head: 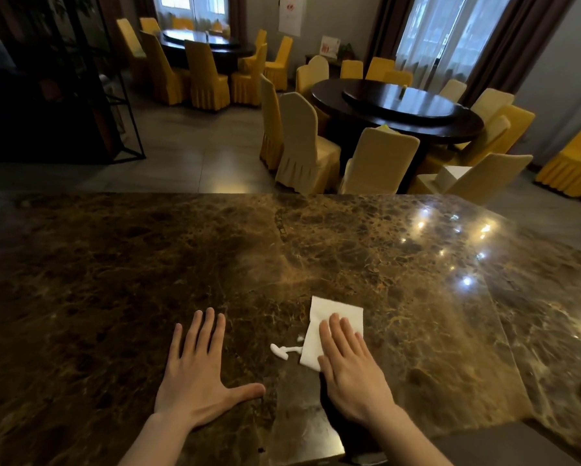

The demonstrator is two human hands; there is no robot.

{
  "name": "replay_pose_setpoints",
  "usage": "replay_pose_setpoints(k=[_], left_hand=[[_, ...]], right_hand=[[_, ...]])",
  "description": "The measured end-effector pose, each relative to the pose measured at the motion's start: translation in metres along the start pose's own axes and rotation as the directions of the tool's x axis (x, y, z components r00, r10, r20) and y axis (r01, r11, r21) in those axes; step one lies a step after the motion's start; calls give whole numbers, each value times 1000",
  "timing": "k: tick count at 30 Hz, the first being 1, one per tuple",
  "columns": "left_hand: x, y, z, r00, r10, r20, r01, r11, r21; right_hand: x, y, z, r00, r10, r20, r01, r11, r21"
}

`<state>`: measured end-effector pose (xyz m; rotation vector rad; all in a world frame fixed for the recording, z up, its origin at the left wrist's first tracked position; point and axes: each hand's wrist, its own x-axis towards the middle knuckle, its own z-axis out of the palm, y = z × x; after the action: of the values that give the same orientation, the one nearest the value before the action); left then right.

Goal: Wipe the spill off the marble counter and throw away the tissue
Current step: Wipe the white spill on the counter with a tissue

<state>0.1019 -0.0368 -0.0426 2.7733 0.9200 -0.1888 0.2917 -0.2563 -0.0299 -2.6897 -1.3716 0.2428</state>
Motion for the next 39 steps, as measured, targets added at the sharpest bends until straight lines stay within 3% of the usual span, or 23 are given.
replay_pose_setpoints(k=[4, 10, 17, 24, 30, 35, 39], left_hand=[[0, -1, 2, 1000, -3, -6, 3, 1000, 7], [0, 0, 1, 1000, 2, -10, -3, 1000, -17], [1, 0, 2, 1000, 0, -17, 0, 1000, -26], [0, 0, 3, 1000, 6, -17, -6, 1000, 9], [1, -1, 4, 999, 11, -31, -11, 1000, 0], [2, -3, 5, 999, 15, -34, -15, 1000, 1], [2, -2, 6, 1000, 7, -25, -6, 1000, 20]], right_hand=[[-27, 8, 10, 999, -34, 36, 35, 998, -47], [35, 3, -18, 992, 77, 102, -78, 997, 6], [-27, 0, 10, 999, -17, 50, 18, 1000, -21], [24, -5, -16, 993, 47, 107, -52, 998, 46], [-6, -12, -2, 997, -67, 38, 64, 995, 82], [-1, -41, -4, 997, -79, 19, 75, 981, 178], [-5, -54, 10, 992, -129, 14, 128, 991, 39]])
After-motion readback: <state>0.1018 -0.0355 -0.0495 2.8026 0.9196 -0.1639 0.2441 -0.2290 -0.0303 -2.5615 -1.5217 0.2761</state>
